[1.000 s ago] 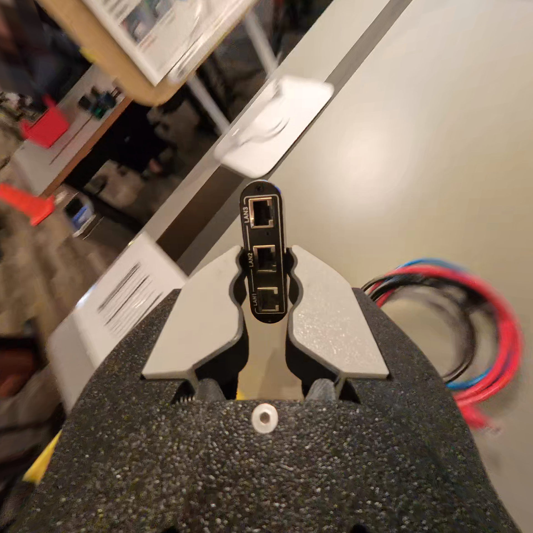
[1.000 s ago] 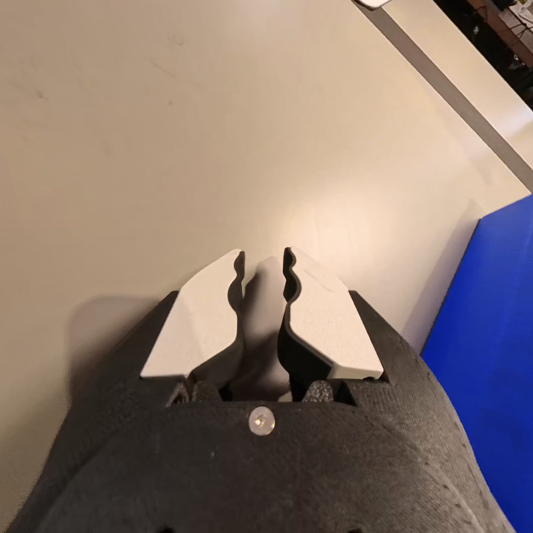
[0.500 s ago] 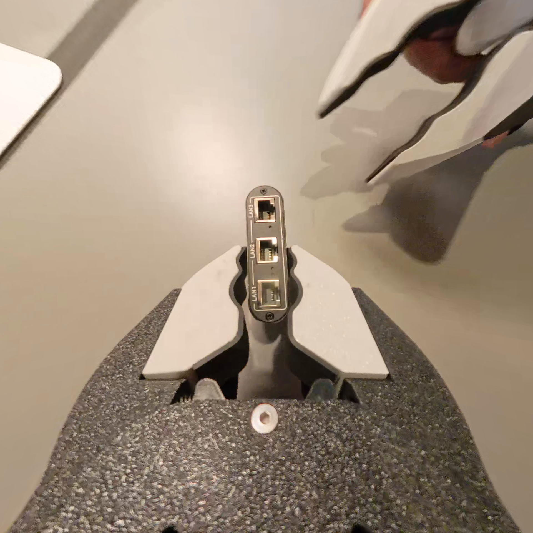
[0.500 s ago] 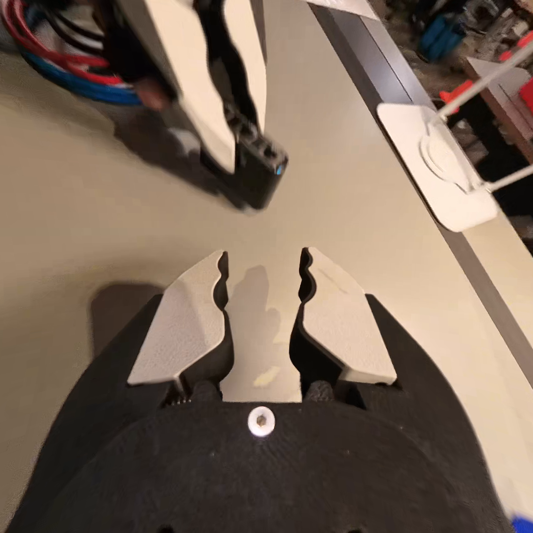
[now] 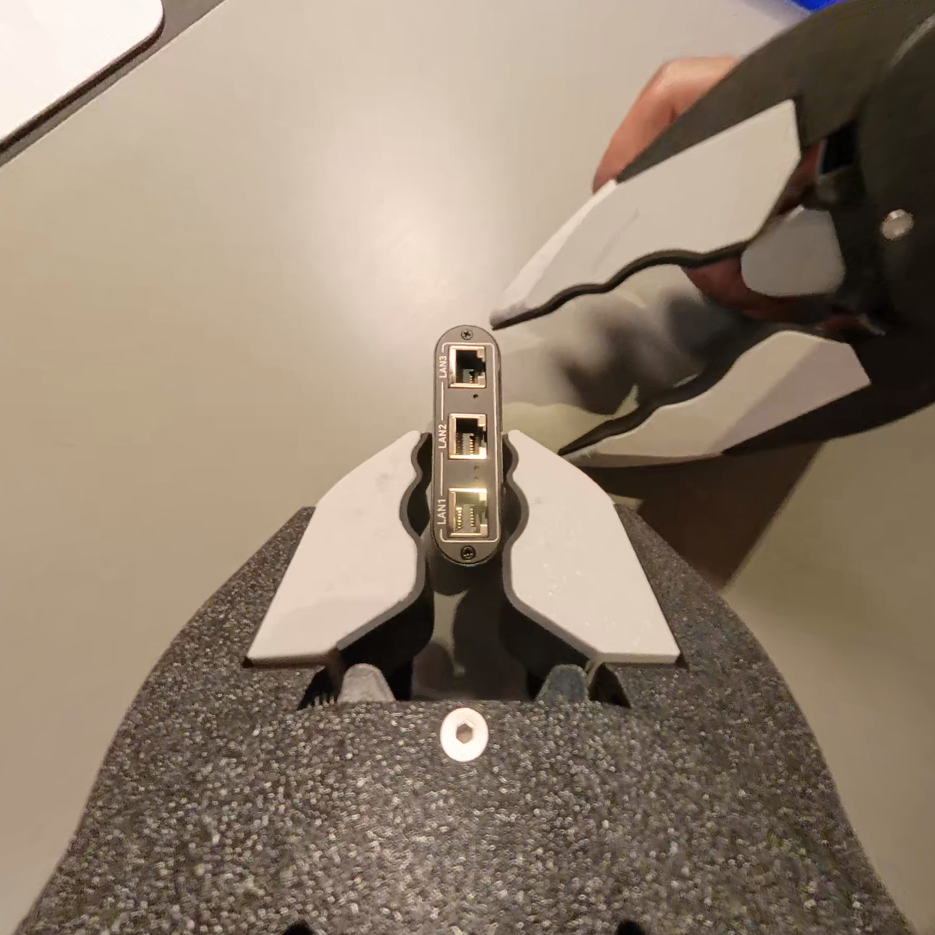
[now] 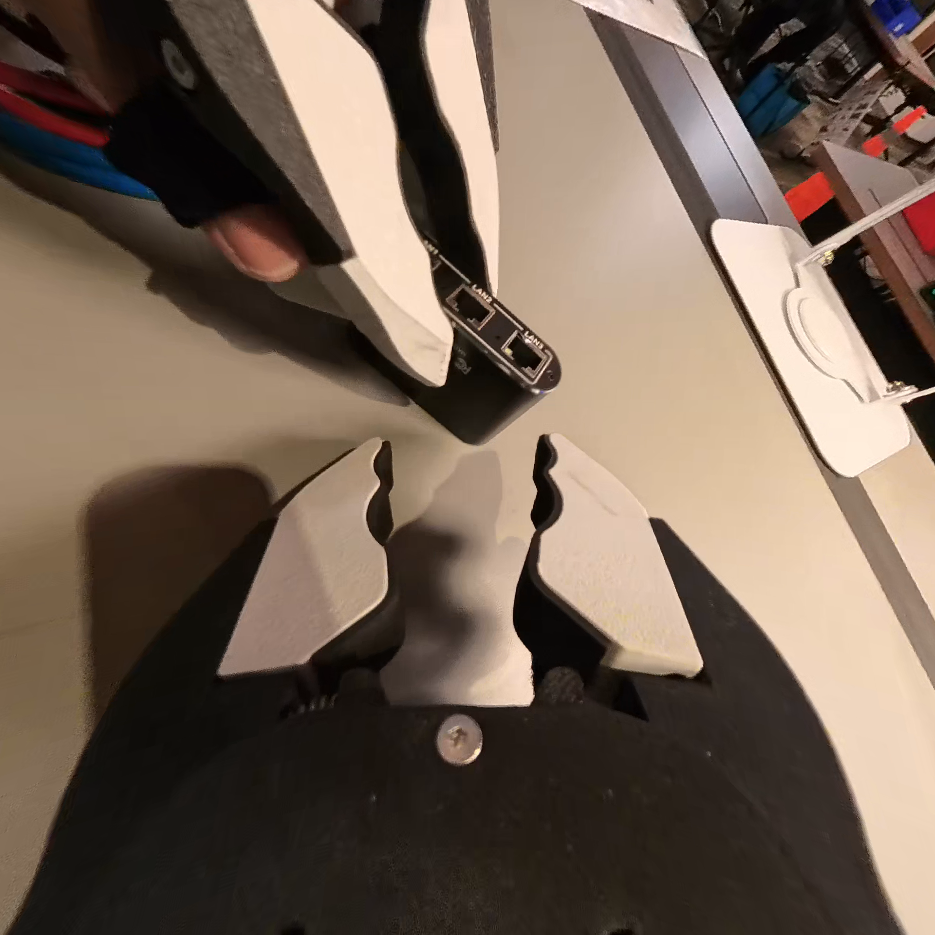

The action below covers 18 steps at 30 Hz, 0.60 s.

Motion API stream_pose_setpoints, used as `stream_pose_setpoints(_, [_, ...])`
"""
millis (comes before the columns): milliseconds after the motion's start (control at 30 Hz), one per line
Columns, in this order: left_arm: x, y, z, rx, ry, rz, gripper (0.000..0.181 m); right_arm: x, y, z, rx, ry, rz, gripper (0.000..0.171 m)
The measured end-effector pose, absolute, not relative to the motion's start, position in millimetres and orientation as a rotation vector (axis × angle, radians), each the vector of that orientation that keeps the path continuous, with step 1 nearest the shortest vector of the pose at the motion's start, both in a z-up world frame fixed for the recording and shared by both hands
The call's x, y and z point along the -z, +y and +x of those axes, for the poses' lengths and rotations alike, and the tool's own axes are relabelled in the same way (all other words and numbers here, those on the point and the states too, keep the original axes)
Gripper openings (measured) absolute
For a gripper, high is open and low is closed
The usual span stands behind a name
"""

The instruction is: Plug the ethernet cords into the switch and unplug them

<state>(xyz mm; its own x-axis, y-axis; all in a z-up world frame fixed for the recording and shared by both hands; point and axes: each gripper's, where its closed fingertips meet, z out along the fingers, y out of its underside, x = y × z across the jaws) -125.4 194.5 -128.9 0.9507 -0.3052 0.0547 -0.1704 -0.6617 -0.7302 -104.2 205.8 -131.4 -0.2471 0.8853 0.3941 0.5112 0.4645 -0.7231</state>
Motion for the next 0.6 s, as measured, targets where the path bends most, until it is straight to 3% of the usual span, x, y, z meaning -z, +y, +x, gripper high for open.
stream_pose_setpoints(233, [124.7, 196.9, -109.3, 0.533, 0.110, -2.287, 0.027, 132.2, 192.1, -97.6, -0.607, -1.895, -1.234, 0.069])
stream_pose_setpoints(467, [117.0, 196.7, -86.8, 0.813, -0.056, -2.223, 0.042, 135.8, 191.4, -98.2, -0.617, -1.887, -1.324, 0.088])
stream_pose_setpoints(600, [117.1, 195.4, -84.3, 0.806, -0.044, -2.228, 0.042, 134.8, 191.9, -99.2, -0.627, -1.881, -1.327, 0.086])
